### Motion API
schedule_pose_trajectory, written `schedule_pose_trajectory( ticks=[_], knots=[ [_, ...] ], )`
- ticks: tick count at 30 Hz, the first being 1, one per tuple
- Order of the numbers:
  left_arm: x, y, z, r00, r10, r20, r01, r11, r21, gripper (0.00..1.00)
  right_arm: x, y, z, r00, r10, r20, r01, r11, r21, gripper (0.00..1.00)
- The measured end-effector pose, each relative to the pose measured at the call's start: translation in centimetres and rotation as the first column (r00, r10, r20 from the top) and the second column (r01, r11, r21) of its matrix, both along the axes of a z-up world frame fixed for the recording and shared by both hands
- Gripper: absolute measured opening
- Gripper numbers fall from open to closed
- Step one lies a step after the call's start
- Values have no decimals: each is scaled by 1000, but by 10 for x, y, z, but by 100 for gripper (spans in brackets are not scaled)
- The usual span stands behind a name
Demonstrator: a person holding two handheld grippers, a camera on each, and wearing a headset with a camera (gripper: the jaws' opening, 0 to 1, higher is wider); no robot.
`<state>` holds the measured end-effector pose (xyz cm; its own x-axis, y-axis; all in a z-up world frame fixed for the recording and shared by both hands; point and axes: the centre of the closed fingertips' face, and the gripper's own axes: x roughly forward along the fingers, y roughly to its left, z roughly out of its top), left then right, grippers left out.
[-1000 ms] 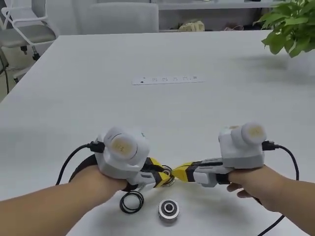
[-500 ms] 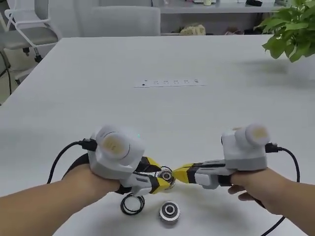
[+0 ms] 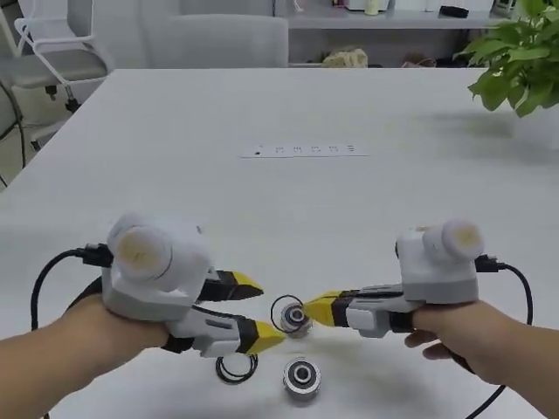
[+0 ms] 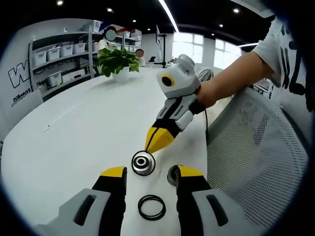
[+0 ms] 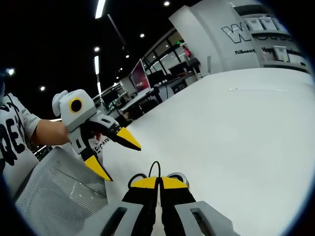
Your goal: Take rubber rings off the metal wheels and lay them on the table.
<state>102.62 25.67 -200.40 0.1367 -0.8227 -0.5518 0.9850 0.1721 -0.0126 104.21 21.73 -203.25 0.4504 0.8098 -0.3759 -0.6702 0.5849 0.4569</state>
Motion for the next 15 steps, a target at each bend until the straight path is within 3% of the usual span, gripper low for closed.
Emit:
schedule_pose_trajectory(
  ticks=[4, 9, 15],
  knots=[
    [-9, 10, 8, 1000, -5, 16, 5, 1000, -9, 44, -1, 3, 2, 1000, 9, 1, -9, 1000, 3, 0],
    [-13, 23, 18, 999, 38, -9, -38, 998, -51, 47, -3, 10, 5, 1000, 28, 4, -28, 1000, 3, 0],
    [-14, 41, 19, 997, 77, -5, -77, 996, -53, 53, -6, 19, 8, 998, 55, 3, -55, 998, 5, 0]
  ],
)
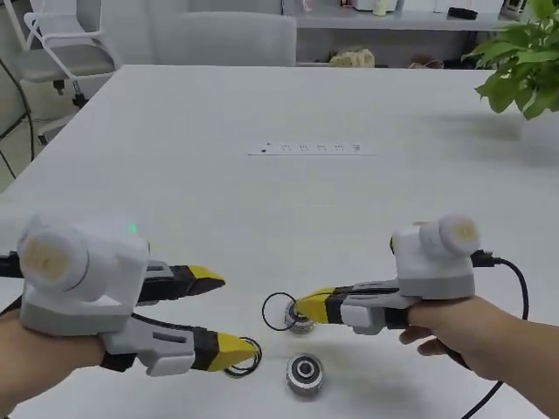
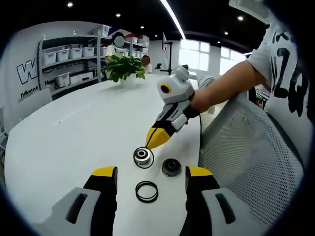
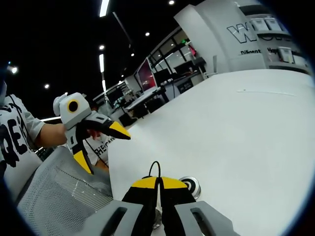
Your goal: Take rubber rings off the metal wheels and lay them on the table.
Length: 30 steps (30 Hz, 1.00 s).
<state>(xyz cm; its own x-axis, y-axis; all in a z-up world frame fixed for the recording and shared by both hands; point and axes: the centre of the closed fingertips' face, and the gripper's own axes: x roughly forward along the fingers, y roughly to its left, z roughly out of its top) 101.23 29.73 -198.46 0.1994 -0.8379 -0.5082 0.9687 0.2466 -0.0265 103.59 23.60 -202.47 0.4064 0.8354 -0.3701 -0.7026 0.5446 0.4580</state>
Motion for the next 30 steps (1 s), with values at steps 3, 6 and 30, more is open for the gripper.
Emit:
schedule_pose_trajectory(
  ticks=[3, 6, 30],
  knots=[
    [0, 10, 1, 1000, 28, 0, -28, 1000, -2, 57, -3, 6, -1, 1000, 22, -2, -22, 1000, -6, 0],
    [-1, 17, 1, 999, 49, -4, -49, 999, -6, 60, -6, 12, -2, 999, 40, -5, -40, 999, -14, 0],
    [-8, 55, 3, 988, 154, 17, -154, 988, -6, 73, -17, 56, -29, 990, 128, -64, -133, 986, -97, 0]
  ],
)
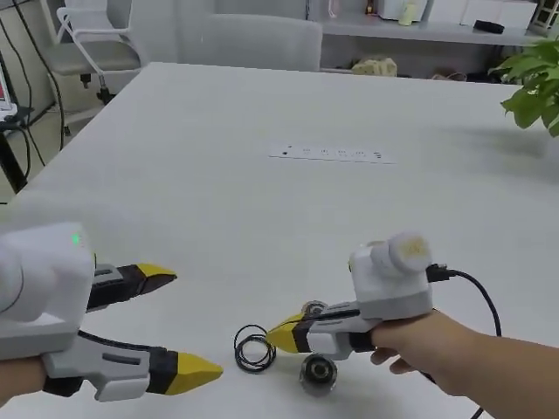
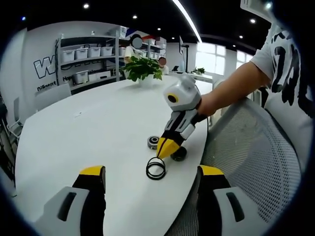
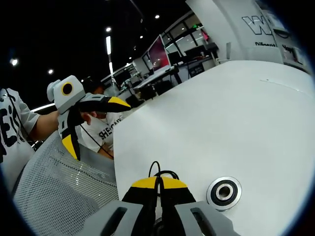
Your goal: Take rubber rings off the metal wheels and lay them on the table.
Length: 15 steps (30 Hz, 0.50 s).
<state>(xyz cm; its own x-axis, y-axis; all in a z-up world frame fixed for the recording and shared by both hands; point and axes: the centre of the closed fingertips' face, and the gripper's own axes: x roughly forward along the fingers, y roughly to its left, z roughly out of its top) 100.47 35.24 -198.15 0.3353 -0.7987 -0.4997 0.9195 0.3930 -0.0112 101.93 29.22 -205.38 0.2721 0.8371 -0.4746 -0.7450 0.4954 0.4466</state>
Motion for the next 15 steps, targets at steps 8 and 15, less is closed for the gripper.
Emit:
schedule_pose_trajectory(
  ticks=[8, 15],
  knots=[
    [-1, 3, -2, 1000, 15, -9, -15, 1000, 3, 73, 1, -1, -12, 1000, -13, -18, 12, 999, -48, 0],
    [0, 2, -2, 1000, 19, -15, -19, 1000, 7, 72, 4, -3, -14, 1000, -31, -3, 31, 997, -68, 3]
  ],
)
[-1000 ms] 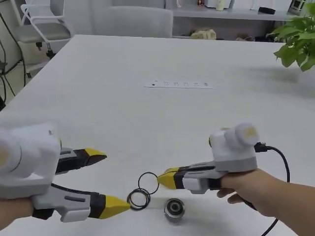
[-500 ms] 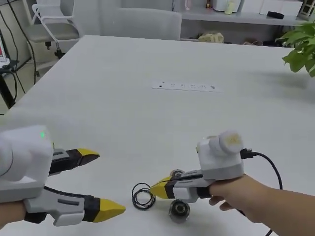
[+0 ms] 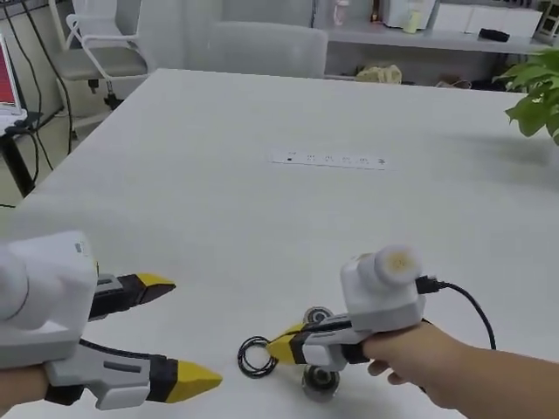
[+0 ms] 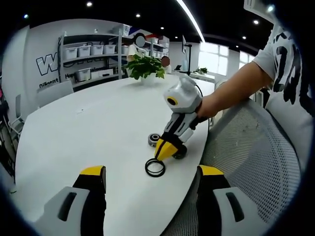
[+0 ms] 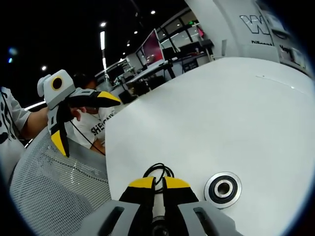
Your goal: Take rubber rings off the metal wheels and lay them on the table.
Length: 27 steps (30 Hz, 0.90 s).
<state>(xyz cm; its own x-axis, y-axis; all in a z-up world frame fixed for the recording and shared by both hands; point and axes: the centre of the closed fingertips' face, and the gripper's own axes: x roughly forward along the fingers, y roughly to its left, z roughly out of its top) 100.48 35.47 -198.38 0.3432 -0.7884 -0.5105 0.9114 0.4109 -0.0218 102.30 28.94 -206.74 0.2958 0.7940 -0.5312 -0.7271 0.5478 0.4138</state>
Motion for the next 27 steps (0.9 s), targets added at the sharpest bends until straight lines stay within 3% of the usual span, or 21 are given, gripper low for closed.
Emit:
schedule_pose_trajectory(
  ticks=[7, 24, 27],
  knots=[
    [-2, -5, -1, 1000, -9, -4, 9, 1000, 5, 72, -5, -3, 4, 1000, 9, 7, -9, 1000, -4, 12],
    [-5, -9, 9, 1000, -6, 4, 6, 1000, -18, 73, -9, -25, 41, 997, -22, 70, 20, 999, 28, 23],
    [-3, -7, 11, 1000, 3, 8, -3, 1000, -20, 73, -10, -34, 48, 994, -16, 108, 15, 1000, 7, 25]
  ],
)
